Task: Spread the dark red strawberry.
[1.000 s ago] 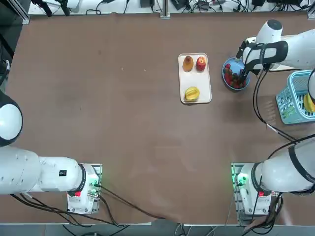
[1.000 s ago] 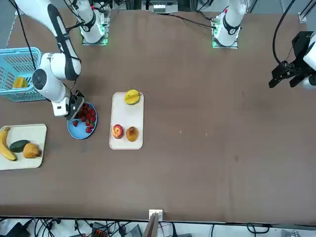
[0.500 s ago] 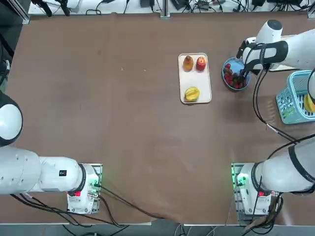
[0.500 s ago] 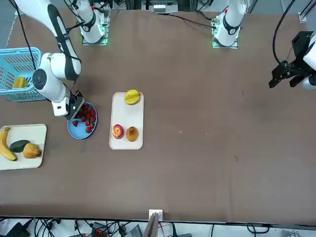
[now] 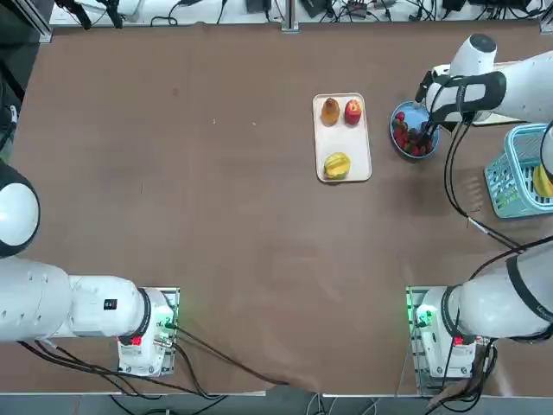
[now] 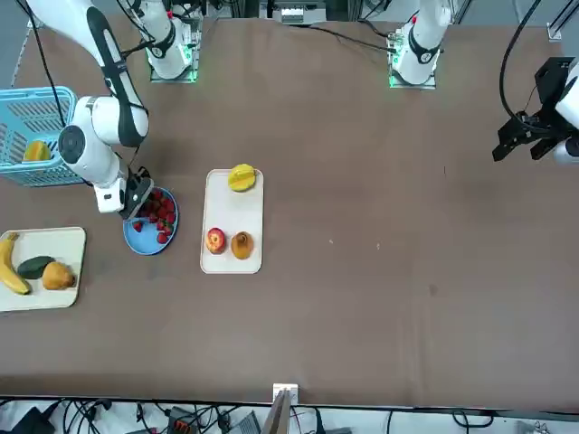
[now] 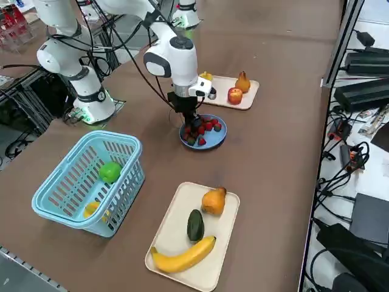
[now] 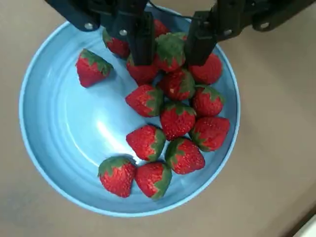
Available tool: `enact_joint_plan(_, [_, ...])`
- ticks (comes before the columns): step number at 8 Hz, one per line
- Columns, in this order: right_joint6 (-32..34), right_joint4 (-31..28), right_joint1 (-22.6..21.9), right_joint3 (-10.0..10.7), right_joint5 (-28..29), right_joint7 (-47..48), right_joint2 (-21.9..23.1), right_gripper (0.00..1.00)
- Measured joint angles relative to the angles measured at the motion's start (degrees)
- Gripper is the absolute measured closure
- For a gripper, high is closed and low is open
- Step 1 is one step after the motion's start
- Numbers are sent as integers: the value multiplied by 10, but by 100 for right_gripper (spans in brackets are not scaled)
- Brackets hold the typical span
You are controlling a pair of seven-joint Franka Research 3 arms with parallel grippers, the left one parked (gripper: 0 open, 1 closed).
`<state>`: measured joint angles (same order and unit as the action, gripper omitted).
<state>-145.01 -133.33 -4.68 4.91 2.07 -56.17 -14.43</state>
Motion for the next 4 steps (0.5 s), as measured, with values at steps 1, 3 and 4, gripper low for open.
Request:
enact_joint_plan(1, [3, 1, 0, 0, 0, 1, 4, 62])
enact_joint_plan(3, [25, 14, 0, 0, 0, 2, 22, 62])
enact_joint_plan(4, [47, 29, 0, 0, 0, 3, 30, 62])
